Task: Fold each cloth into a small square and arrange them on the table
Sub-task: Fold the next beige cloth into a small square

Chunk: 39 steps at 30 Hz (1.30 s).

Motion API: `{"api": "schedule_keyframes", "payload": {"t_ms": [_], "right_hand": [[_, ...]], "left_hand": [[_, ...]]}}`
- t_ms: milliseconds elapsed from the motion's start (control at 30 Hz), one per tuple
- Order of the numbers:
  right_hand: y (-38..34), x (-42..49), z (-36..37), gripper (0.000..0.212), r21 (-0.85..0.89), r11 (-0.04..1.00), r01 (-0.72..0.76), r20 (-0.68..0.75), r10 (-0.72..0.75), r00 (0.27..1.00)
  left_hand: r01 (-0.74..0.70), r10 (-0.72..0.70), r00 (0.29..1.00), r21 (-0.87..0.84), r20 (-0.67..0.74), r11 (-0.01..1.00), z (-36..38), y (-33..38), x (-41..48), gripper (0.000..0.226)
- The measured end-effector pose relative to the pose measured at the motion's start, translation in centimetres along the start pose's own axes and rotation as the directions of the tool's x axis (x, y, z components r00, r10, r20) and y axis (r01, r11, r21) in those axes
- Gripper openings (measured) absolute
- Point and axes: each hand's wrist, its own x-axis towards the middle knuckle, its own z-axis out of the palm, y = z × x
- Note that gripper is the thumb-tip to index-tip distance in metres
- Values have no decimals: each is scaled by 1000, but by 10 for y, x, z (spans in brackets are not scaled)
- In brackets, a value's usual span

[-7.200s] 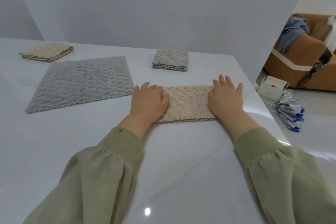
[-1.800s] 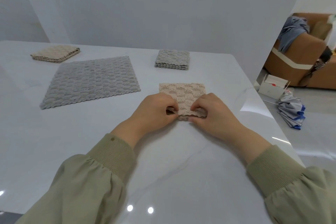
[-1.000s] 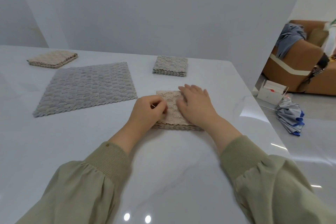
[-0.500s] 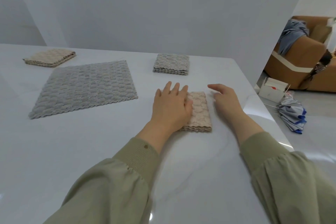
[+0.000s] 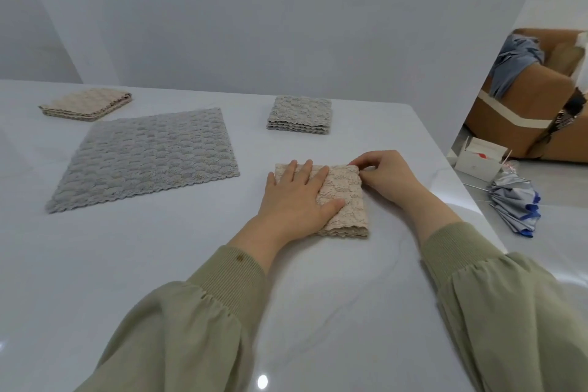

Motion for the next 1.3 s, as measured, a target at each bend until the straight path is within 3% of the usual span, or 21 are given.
{"api": "schedule_keyframes", "payload": {"t_ms": [133,233,300,400,467,533,600,667,733,767,933,1000,1167,1300], "right_hand": [[4,4,6,13,-84,996,-5,-121,-5,993],[5,7,11,14,-132,991,-29,-120,13,993],[4,4,11,18,-127,991,-37,-126,21,992],[-4,-3,11,23,-72,997,38,-262,-56,963],[-18,-5,13,28,-25,993,116,-294,-119,948],[-35,-5,21,29,13,991,133,-220,-127,967],[-44,-6,35,30,-81,993,84,-88,-92,992],[-42,-12,50,36,-359,932,55,52,-39,998],[-36,-20,60,41,-620,777,111,140,-30,990],[-34,-23,61,43,-654,746,127,149,-38,988],[-33,-22,55,45,-561,814,153,177,-63,982],[-32,-21,52,46,-518,841,159,207,-57,977],[-29,-18,50,46,-477,860,178,217,-81,973],[-29,-19,50,45,-473,862,183,224,-83,971]], "left_hand": [[24,-25,999,15,38,1000,-1,0,-3,71],[55,-57,997,34,53,998,-2,0,-5,71],[56,-58,997,45,44,997,-1,0,-6,72],[59,-60,998,42,24,997,1,0,-5,71],[55,-55,998,2,-4,998,3,1,-4,64],[35,-50,994,-156,-94,987,0,-1,-4,51],[6,-144,963,-512,-230,859,-3,-8,-2,42],[10,-339,902,-774,-266,633,-7,-19,-3,40],[45,-459,856,-850,-239,525,-10,-35,-2,40],[53,-469,853,-856,-229,514,-11,-42,1,39],[52,-255,953,-738,-165,672,-17,-60,10,39],[31,-211,966,-744,-149,668,-18,-65,12,40],[17,-239,956,-779,-172,627,-19,-72,23,34],[30,-278,934,-723,-226,690,-17,-74,36,26]]}}
